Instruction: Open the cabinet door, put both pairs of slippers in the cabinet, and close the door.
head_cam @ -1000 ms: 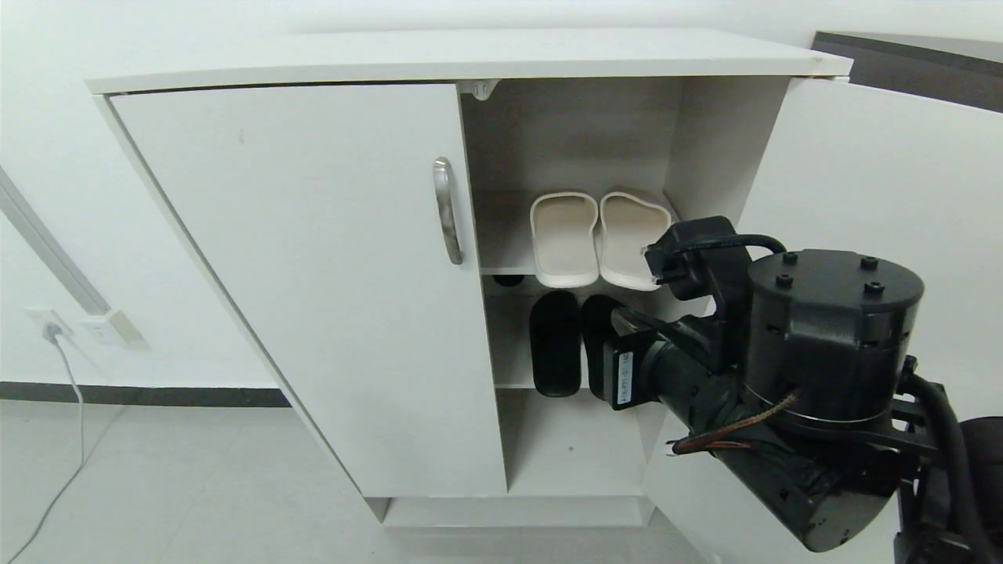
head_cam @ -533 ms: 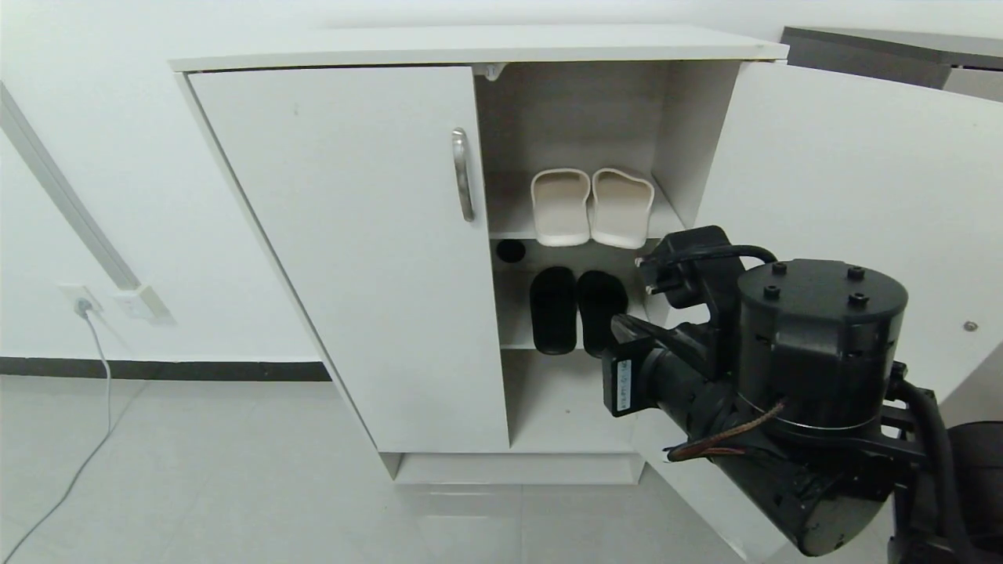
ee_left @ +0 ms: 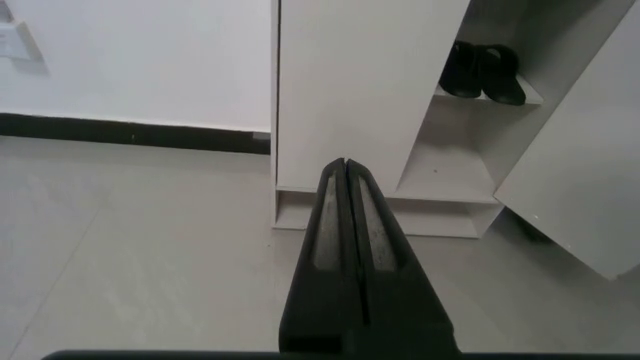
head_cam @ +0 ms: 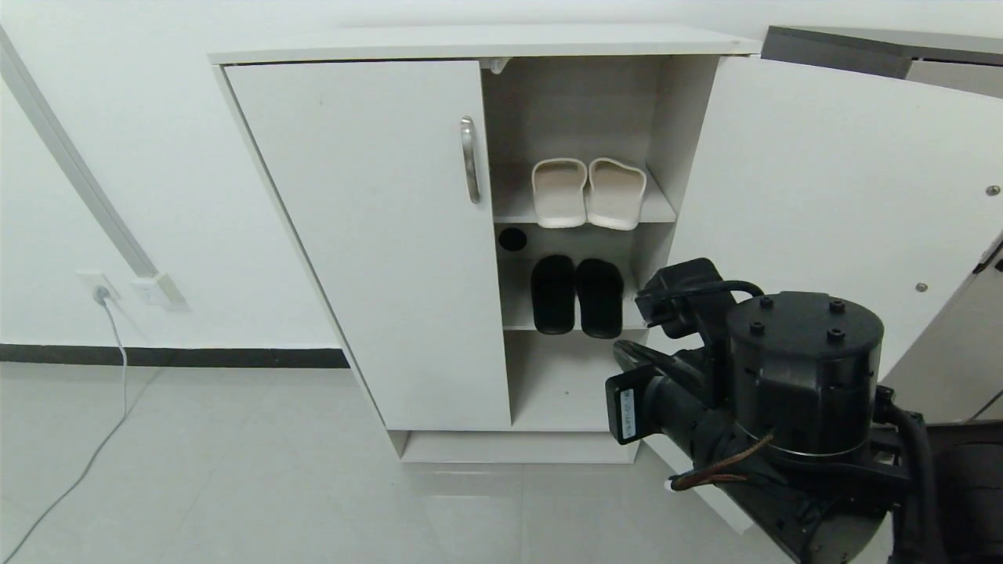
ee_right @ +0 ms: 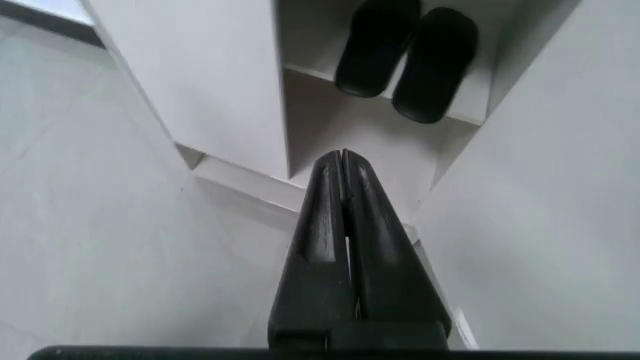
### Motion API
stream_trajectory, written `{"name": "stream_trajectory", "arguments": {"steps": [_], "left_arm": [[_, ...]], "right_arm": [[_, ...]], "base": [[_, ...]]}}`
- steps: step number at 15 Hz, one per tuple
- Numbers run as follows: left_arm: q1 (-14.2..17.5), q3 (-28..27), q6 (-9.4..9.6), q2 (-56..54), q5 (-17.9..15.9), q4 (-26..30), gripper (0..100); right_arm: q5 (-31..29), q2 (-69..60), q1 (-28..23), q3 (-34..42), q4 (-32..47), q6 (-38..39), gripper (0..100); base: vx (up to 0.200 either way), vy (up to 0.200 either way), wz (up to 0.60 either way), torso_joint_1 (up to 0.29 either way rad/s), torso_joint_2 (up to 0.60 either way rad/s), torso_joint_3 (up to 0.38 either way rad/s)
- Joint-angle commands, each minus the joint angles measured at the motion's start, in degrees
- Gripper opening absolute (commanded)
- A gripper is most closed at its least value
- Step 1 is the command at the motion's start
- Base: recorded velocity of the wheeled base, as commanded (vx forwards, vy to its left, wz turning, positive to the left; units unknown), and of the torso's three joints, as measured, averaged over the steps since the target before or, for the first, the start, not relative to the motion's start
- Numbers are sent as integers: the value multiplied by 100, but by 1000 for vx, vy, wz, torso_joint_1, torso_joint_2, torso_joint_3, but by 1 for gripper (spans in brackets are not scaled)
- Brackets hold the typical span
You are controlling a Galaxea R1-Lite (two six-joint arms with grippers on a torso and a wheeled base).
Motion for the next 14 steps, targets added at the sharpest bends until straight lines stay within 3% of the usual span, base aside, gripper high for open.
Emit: {"name": "stream_trajectory", "arguments": {"steps": [1,14], "left_arm": [[-1,1,-1,8,4,-1,0],[-1,1,-1,8,4,-1,0]], "right_arm": [[1,-2,-34,24,-2,-1,0],[124,68,-61,112,15,-62,0]], "base": [[0,0,0,0,0,0],[0,0,0,0,0,0]]}}
